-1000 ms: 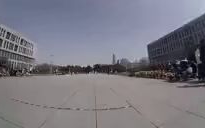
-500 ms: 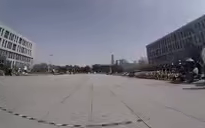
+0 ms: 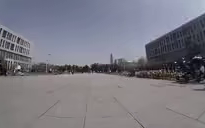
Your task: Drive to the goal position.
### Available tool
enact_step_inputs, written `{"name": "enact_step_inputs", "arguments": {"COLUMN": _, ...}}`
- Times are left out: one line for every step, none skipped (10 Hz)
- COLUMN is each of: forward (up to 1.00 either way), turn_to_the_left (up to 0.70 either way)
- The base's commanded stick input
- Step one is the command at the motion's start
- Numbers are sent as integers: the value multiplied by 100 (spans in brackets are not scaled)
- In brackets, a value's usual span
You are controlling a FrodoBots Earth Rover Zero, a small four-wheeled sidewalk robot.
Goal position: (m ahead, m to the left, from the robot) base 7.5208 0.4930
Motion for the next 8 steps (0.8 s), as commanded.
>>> {"name": "enact_step_inputs", "arguments": {"forward": 100, "turn_to_the_left": 0}}
{"name": "enact_step_inputs", "arguments": {"forward": 100, "turn_to_the_left": 0}}
{"name": "enact_step_inputs", "arguments": {"forward": 100, "turn_to_the_left": 0}}
{"name": "enact_step_inputs", "arguments": {"forward": 100, "turn_to_the_left": 0}}
{"name": "enact_step_inputs", "arguments": {"forward": 100, "turn_to_the_left": 0}}
{"name": "enact_step_inputs", "arguments": {"forward": 100, "turn_to_the_left": 0}}
{"name": "enact_step_inputs", "arguments": {"forward": 100, "turn_to_the_left": 0}}
{"name": "enact_step_inputs", "arguments": {"forward": 100, "turn_to_the_left": 0}}
